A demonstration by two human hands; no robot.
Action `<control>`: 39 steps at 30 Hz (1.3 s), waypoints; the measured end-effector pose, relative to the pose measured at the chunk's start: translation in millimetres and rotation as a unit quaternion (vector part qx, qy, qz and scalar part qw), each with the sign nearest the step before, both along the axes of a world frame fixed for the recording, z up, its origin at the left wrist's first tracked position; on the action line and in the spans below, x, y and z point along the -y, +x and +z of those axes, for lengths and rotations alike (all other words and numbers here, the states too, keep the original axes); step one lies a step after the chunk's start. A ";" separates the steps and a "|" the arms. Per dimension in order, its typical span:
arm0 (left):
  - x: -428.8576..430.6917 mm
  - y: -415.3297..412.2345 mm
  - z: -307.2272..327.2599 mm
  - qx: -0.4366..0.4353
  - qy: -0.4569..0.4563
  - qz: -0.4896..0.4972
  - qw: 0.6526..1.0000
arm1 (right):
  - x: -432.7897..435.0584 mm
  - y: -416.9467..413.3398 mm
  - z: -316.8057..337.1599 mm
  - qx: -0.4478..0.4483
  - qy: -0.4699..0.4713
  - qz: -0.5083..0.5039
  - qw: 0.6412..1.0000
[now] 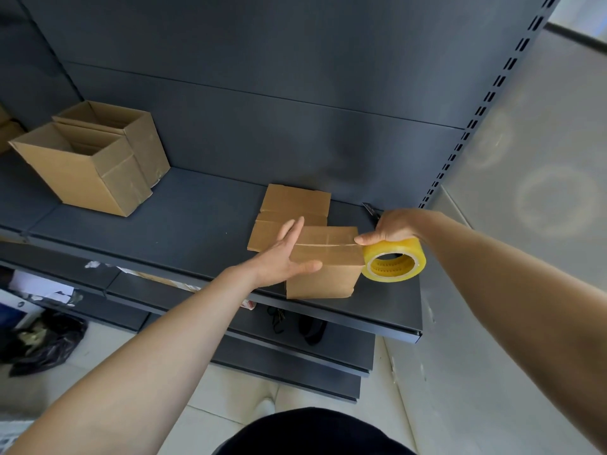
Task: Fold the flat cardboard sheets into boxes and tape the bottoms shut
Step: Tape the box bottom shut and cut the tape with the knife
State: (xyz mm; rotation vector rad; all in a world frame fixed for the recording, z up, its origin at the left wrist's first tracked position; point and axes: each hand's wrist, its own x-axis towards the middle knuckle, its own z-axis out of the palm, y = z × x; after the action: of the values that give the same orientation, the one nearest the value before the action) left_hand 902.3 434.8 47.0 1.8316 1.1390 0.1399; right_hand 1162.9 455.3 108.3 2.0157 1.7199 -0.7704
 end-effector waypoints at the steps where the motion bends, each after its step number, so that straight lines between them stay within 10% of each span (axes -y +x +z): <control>1: 1.1 2.7 1.6 0.013 -0.016 0.021 1.000 | 0.0 -0.1 -0.9 0.001 -0.001 0.000 1.000; 11: 29.3 58.7 10.5 0.081 -0.032 0.374 0.923 | 27.3 27.2 -11.5 -0.112 -0.089 -0.084 0.986; 39: -76.7 129.3 2.2 -0.012 0.138 0.134 0.981 | 59.6 25.9 -22.5 -0.354 -0.130 -0.321 0.869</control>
State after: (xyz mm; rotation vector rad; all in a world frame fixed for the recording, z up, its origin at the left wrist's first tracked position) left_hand 1031.6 511.4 49.2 1.9143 1.4389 0.4519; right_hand 1188.8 395.7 85.8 2.2594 1.0780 -2.0470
